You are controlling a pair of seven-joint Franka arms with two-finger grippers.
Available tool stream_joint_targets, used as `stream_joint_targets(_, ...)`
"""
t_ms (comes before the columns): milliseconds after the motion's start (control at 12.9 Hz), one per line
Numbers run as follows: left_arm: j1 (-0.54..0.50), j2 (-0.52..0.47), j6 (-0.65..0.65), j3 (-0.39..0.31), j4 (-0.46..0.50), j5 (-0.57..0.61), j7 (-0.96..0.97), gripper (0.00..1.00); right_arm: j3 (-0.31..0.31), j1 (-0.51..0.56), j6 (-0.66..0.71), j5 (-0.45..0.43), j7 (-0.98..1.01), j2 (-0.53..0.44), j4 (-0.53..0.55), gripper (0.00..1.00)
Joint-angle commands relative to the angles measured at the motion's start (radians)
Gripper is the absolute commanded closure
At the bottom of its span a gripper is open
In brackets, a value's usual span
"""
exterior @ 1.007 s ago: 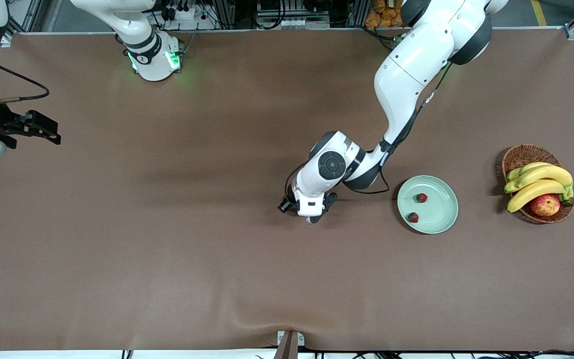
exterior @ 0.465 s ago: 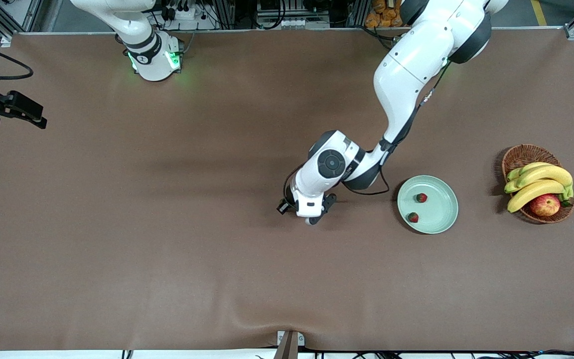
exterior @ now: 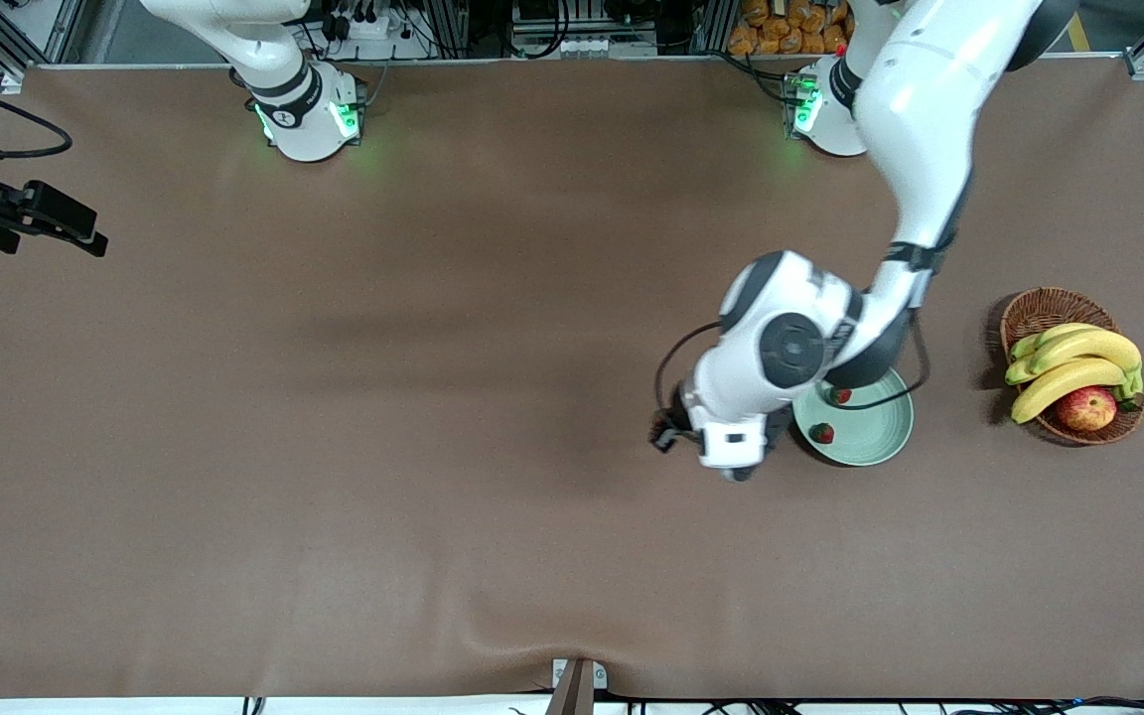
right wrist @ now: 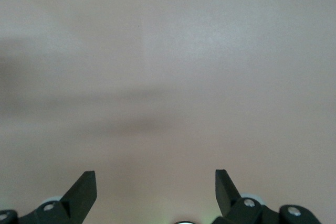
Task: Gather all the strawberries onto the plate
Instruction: 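Grasp the strawberry with the left gripper and lift it over the plate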
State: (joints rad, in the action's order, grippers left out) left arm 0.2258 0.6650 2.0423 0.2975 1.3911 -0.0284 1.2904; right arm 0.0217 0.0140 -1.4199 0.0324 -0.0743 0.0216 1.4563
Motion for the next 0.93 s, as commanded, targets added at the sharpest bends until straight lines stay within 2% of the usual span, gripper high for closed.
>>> stream_joint_targets(0, -0.118, -0.08, -0.088, 0.005, 0.118, -0.001, -0.196, 1.0, 0.004, 0.012, 0.002, 0.017, -0.013, 0.004, -0.011, 0.0)
stream_joint_targets(232, -0.245, -0.114, -0.097, 0.005, 0.219, 0.014, -0.395, 1.0, 0.004, 0.014, -0.014, 0.017, -0.013, 0.011, -0.011, 0.0)
stream_joint_targets(310, -0.272, -0.114, -0.096, 0.005, 0.245, 0.06, -0.422, 1.0, 0.004, 0.015, -0.019, 0.017, -0.015, 0.017, -0.013, 0.0)
stream_joint_targets(465, -0.282, -0.107, -0.074, 0.006, 0.29, 0.164, -0.425, 1.0, 0.004, 0.017, -0.031, 0.017, -0.015, 0.018, -0.013, 0.0)
stream_joint_targets(852, -0.351, -0.082, 0.022, 0.006, 0.365, 0.292, -0.462, 1.0, 0.004, 0.015, -0.04, 0.015, -0.015, 0.024, -0.013, 0.0)
